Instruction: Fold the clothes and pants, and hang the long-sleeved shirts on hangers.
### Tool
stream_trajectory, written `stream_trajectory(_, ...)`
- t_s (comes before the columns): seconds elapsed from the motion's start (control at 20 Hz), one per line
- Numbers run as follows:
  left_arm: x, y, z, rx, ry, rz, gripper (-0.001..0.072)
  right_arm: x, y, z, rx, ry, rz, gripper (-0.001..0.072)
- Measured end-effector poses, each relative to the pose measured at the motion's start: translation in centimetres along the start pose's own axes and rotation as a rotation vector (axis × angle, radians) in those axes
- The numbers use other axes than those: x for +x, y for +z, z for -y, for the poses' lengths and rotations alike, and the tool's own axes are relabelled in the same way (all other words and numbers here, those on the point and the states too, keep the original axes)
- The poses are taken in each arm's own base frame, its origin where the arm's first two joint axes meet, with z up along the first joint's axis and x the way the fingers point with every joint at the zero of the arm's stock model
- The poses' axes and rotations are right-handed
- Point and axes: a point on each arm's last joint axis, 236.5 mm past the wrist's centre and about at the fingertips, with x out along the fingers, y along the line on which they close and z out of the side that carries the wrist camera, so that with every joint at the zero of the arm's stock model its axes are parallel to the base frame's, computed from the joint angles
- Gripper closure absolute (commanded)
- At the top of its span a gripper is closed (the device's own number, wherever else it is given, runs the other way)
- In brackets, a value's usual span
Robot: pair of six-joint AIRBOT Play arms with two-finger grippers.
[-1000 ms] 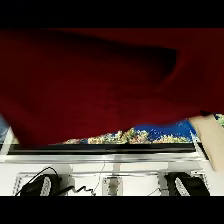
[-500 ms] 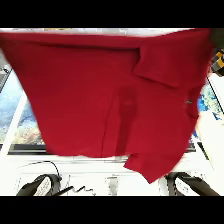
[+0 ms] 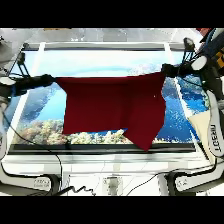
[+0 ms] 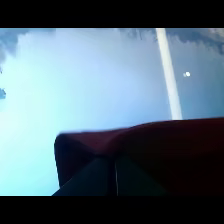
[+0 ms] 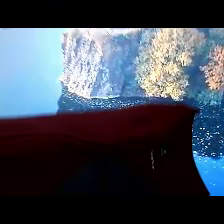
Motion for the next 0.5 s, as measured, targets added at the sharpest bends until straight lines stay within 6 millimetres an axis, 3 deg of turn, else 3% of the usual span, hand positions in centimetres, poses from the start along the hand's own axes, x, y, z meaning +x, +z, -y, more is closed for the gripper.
stream_trajectory(0.2, 2.9, -1.7, -0.4, -0.031, 0.000, -0.024, 0.0694, 2.6, -1.6, 1.7, -0.015, -0.043, -0.051, 0.0702)
stream_trajectory(0.35, 3.6, -3.0, -0.5, -0.042, 0.002, -0.067, 0.0695, 2.9, -3.4, 2.9, -0.043, -0.084, -0.124, 0.0703)
stream_trajectory(0.5, 3.7, -6.0, -0.4, -0.062, 0.015, -0.185, 0.0695, 2.6, -5.6, 4.2, -0.077, -0.130, -0.223, 0.0703)
